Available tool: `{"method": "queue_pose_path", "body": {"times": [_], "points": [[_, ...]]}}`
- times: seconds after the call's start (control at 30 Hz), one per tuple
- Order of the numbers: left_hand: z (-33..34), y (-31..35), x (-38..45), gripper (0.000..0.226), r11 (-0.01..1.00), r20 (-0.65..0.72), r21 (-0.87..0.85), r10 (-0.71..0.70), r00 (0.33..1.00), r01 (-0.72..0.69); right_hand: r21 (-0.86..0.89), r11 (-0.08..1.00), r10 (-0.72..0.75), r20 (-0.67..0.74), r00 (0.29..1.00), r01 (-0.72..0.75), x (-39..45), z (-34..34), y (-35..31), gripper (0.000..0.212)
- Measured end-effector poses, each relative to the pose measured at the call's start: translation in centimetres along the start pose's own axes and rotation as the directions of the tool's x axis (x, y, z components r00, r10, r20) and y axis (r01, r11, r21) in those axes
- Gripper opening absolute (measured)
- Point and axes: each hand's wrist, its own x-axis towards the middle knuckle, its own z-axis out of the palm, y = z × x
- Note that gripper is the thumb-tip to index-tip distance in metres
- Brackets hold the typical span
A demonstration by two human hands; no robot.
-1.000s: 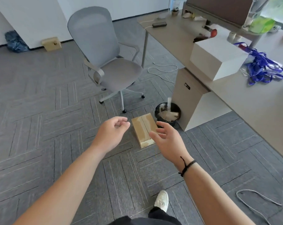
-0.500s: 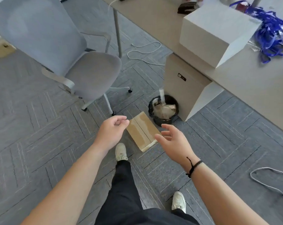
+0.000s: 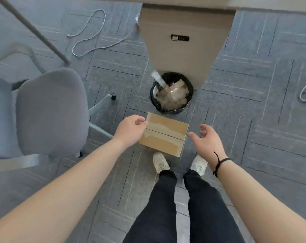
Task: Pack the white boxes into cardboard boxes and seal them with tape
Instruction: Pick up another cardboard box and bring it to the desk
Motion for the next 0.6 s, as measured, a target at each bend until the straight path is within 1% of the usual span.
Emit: {"method": "queue_pose_path", "body": {"times": [0.07, 0.13, 0.27, 0.43, 0.5, 0.53, 0.57, 0.6], "points": [[2.3, -2.2, 3.6, 0.036, 0.999, 0.071, 0.051, -0.011, 0.997, 0.008, 0.036, 0.998, 0.058, -0.023, 0.998, -0.057, 2.9, 2.1, 1.7, 0.067], [5.2, -4.6, 7.2, 0.04, 0.996, 0.105, 0.079, -0.041, 0.994, 0.033, 0.054, 0.994, 0.1, -0.022, 0.995, -0.099, 6.2, 4.4, 3.7, 0.071], [11.4, -10.0, 14.8, 0.05, 0.989, 0.102, 0.073, -0.137, 0.985, 0.13, 0.074, 0.98, 0.187, -0.012, 0.982, -0.186, 13.6, 9.0, 9.1, 0.075], [17.1, -16.1, 23.2, 0.058, 0.976, 0.102, 0.098, -0.205, 0.973, 0.195, 0.105, 0.944, 0.312, 0.038, 0.949, -0.314, 20.6, 14.5, 15.7, 0.076], [18.8, -18.0, 26.1, 0.051, 0.968, 0.106, 0.093, -0.243, 0.964, 0.234, 0.11, 0.93, 0.349, 0.045, 0.936, -0.351, 23.1, 16.2, 18.0, 0.075], [19.6, -18.8, 27.5, 0.039, 0.966, 0.101, 0.085, -0.252, 0.962, 0.244, 0.113, 0.925, 0.36, 0.045, 0.932, -0.363, 24.5, 16.8, 19.1, 0.074], [20.3, -19.7, 29.0, 0.022, 0.963, 0.096, 0.09, -0.264, 0.96, 0.256, 0.113, 0.92, 0.373, 0.044, 0.927, -0.376, 25.9, 17.4, 20.0, 0.074], [20.7, -20.3, 30.1, 0.011, 0.962, 0.091, 0.073, -0.268, 0.959, 0.262, 0.115, 0.912, 0.392, 0.045, 0.919, -0.395, 27.3, 17.9, 20.8, 0.073]]}}
